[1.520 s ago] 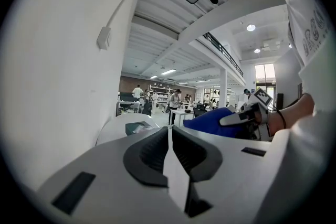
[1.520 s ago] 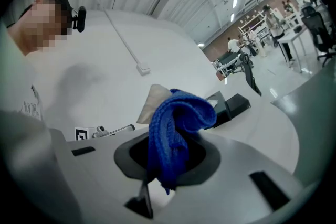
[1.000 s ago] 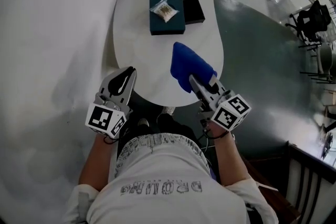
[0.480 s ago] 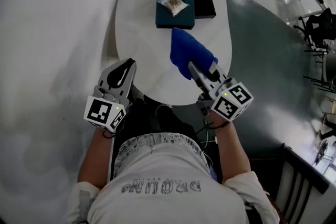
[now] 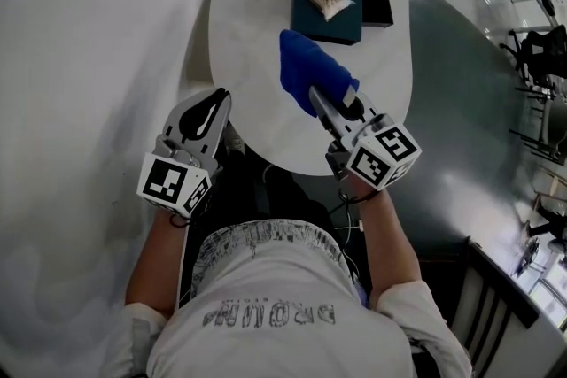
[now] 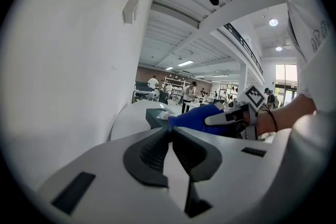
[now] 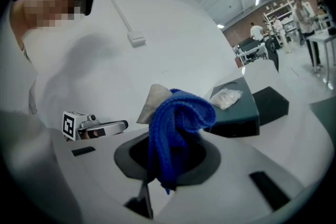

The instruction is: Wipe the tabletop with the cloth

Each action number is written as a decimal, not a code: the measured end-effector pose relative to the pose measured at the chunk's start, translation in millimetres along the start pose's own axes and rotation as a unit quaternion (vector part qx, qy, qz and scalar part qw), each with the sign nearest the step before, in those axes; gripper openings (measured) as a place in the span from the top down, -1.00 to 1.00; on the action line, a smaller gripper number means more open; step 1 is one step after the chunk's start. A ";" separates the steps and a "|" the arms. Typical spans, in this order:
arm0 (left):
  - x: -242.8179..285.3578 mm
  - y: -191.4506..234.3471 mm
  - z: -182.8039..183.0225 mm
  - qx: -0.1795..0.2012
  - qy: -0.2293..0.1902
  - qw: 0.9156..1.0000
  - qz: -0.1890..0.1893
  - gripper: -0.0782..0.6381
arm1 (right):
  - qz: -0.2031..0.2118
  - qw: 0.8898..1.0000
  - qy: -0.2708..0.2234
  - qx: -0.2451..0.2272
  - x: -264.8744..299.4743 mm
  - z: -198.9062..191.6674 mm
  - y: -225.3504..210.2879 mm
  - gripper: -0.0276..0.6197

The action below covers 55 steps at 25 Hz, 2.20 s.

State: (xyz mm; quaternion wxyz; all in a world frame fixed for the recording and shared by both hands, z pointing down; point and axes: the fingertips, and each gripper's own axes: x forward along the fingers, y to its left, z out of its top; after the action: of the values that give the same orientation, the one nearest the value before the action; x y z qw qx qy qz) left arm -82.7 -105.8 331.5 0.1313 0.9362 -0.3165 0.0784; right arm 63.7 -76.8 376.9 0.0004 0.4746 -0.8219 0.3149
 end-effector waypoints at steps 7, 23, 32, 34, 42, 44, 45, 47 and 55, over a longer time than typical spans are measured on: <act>-15.2 32.8 -16.8 -0.022 0.004 1.000 0.017 0.67 | 0.000 0.998 0.044 -0.051 63.4 -16.5 -0.7 0.68; -52.8 73.4 -42.7 -0.056 0.021 0.997 0.052 0.67 | -0.030 0.955 0.156 -0.250 179.1 -57.4 2.2 0.68; -67.3 84.9 -55.5 -0.066 0.032 0.995 0.062 0.67 | -0.022 0.935 0.204 -0.290 218.8 -99.4 8.8 0.68; -68.7 85.8 -57.4 -0.068 0.034 0.995 0.062 0.67 | -0.021 0.930 0.212 -0.299 225.3 -107.4 8.4 0.68; -61.9 83.9 -59.7 -0.068 0.040 0.995 0.053 0.67 | -0.020 0.917 0.228 -0.327 232.6 -117.3 7.0 0.69; -57.0 79.4 -59.4 -0.066 0.041 0.996 0.046 0.67 | -0.024 0.920 0.226 -0.319 230.9 -117.6 4.8 0.69; -54.5 76.8 -59.2 -0.064 0.041 0.996 0.043 0.67 | -0.027 0.921 0.226 -0.316 229.6 -117.7 3.8 0.69; -50.2 70.6 -58.9 -0.061 0.043 0.997 0.036 0.67 | -0.031 0.924 0.224 -0.309 225.4 -118.1 1.6 0.69; -29.1 34.5 -59.7 -0.046 0.052 0.998 0.003 0.67 | -0.056 0.927 0.222 -0.297 180.9 -118.9 -26.7 0.69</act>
State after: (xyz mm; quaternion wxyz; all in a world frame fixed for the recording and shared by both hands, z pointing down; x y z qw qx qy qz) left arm -130.6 -98.0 388.4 0.1908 0.9227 -0.3153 0.1129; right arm -50.3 -165.7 540.2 0.3415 0.4160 -0.8287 0.1533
